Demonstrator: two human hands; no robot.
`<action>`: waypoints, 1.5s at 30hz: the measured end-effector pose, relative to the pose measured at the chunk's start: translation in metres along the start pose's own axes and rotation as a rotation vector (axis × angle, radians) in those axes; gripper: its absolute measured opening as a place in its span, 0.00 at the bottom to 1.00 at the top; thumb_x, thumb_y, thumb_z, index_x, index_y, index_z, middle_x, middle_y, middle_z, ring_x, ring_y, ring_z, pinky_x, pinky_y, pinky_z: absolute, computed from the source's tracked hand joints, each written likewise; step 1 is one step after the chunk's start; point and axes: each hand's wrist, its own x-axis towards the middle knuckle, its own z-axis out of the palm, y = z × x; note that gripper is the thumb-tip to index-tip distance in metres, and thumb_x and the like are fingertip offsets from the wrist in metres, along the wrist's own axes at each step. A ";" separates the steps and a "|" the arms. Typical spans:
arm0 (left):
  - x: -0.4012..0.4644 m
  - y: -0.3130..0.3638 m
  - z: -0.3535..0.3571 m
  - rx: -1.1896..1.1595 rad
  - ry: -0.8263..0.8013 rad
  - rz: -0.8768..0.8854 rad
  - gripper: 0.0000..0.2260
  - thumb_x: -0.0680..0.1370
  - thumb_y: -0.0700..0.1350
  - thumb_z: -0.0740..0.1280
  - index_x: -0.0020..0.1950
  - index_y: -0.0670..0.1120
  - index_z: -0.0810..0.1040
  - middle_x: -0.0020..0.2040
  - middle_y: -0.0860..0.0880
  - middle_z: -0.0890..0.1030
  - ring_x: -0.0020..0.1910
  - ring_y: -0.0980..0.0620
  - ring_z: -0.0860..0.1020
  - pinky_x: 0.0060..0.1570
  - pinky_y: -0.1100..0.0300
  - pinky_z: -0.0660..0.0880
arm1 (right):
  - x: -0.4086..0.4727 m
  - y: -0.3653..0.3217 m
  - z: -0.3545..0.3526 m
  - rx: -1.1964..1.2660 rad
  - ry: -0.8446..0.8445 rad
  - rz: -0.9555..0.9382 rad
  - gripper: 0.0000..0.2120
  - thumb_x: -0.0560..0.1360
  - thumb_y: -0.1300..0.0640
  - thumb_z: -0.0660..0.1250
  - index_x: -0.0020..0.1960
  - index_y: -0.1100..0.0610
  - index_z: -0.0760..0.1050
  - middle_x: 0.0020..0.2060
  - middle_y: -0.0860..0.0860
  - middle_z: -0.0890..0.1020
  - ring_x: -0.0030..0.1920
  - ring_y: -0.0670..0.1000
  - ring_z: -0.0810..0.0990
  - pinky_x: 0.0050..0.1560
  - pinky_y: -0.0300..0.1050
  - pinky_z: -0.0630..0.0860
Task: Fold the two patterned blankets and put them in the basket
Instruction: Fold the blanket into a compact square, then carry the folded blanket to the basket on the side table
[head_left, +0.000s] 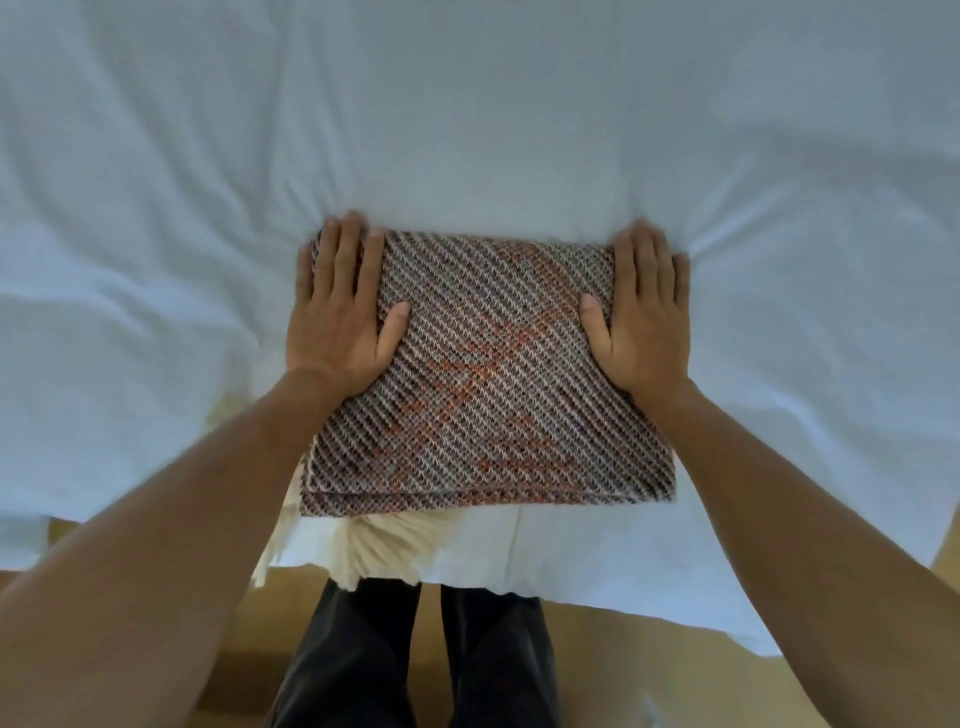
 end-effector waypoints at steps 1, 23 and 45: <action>-0.005 0.002 -0.006 -0.016 -0.002 -0.035 0.33 0.79 0.61 0.44 0.79 0.44 0.48 0.78 0.39 0.49 0.77 0.39 0.47 0.75 0.43 0.47 | -0.006 -0.002 -0.005 0.028 -0.003 0.063 0.34 0.79 0.41 0.48 0.76 0.63 0.53 0.75 0.62 0.55 0.75 0.60 0.52 0.75 0.57 0.48; -0.082 0.030 -0.059 -0.723 -0.107 -0.499 0.37 0.75 0.39 0.62 0.75 0.65 0.47 0.55 0.40 0.77 0.49 0.41 0.76 0.54 0.42 0.74 | -0.095 -0.022 -0.077 0.851 -0.187 0.639 0.32 0.76 0.60 0.63 0.74 0.52 0.51 0.66 0.56 0.72 0.63 0.59 0.73 0.63 0.54 0.69; -0.080 0.215 -0.245 -0.545 -0.289 0.289 0.25 0.75 0.36 0.59 0.70 0.55 0.71 0.69 0.41 0.69 0.66 0.41 0.71 0.70 0.48 0.65 | -0.317 0.047 -0.214 0.774 0.336 0.903 0.22 0.76 0.65 0.58 0.66 0.46 0.71 0.56 0.61 0.76 0.49 0.59 0.77 0.49 0.42 0.71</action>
